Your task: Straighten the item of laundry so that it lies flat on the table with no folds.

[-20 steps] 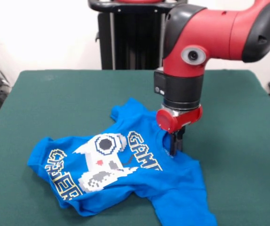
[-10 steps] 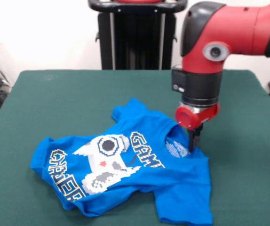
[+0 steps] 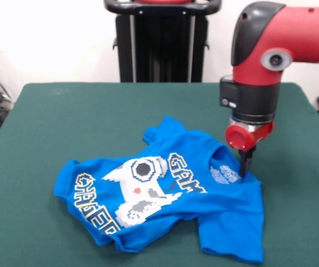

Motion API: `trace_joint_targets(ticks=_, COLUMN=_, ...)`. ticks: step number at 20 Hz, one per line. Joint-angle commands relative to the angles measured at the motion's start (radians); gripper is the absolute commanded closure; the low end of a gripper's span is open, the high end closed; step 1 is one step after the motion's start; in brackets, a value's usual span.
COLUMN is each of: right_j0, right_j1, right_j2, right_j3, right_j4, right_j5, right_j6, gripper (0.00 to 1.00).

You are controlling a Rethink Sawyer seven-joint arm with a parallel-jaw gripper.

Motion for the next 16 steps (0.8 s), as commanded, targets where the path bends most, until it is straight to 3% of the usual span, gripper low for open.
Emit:
trace_joint_targets(ticks=1, right_j0=0.057, right_j1=0.053, right_j2=0.115, right_j3=0.030, right_j4=0.013, right_j5=-0.106, right_j6=0.458, gripper=1.00)
trace_joint_targets(ticks=16, right_j0=0.115, right_j1=0.017, right_j2=0.152, right_j3=0.143, right_j4=-0.012, right_j5=-0.188, right_j6=0.418, gripper=1.00)
